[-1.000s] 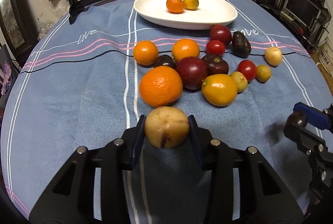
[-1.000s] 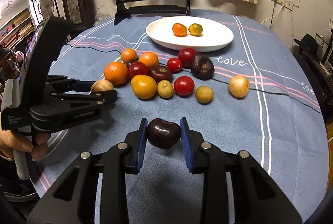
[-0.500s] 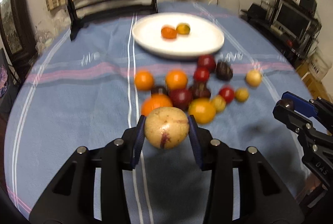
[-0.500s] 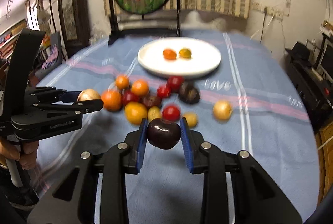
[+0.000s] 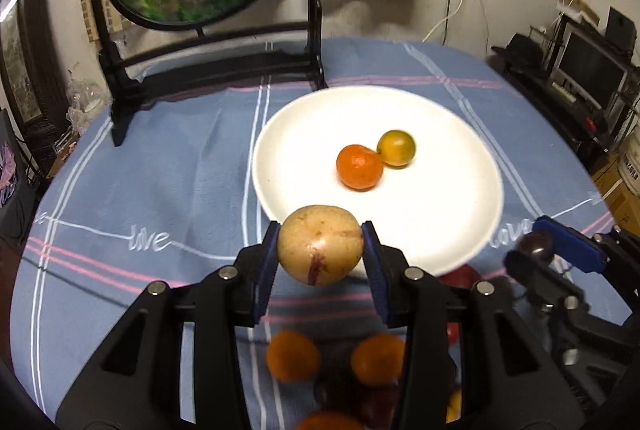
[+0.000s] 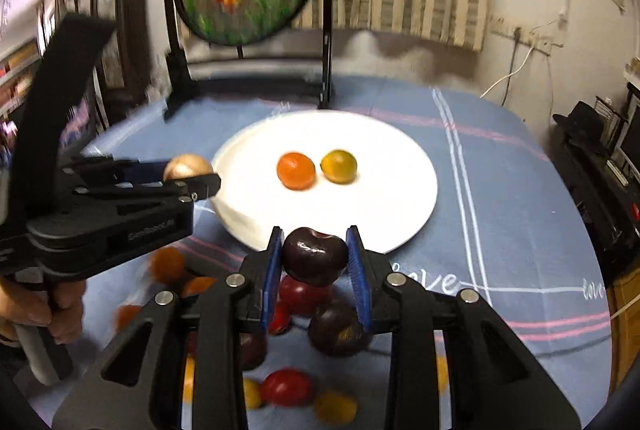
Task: Organize fruits
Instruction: 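Grasp the pale speckled fruit with the left gripper while the right grasps the dark plum, place both on plate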
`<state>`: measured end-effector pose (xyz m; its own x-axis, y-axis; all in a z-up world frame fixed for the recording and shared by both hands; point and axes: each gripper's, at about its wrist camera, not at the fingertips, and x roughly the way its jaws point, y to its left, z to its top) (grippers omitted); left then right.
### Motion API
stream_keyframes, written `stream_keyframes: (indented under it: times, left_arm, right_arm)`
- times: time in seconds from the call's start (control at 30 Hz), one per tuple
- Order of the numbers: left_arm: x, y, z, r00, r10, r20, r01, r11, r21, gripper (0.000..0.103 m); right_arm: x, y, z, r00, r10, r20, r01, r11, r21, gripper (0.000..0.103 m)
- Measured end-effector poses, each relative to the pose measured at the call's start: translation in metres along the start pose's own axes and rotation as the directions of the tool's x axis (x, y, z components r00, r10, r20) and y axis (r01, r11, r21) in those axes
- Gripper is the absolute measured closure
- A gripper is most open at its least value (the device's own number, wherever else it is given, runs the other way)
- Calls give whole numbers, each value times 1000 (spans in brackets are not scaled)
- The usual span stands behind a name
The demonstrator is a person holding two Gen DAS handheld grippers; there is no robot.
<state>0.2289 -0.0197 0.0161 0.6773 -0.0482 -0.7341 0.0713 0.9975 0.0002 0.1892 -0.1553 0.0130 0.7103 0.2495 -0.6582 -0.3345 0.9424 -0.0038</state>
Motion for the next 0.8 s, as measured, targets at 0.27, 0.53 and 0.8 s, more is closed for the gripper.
stream_keyframes:
  times: [0.27,0.53,0.8]
  left_arm:
    - [38,-1,6,999,-2,-45,2,1000,6,58]
    - [11,7,6,1000,8,4,-8,1000,-19,31]
    - [-43,20,-38,1000,-8,13,8,1000,-26,27]
  right_arm:
    - [55,2,10,994,-50,-99,42,996,-83,67]
    - [36,-12,0,994,-46,-98,44,999,-21,57]
    - [-40,-34,-44,998,-1,-60,5,998,61,57]
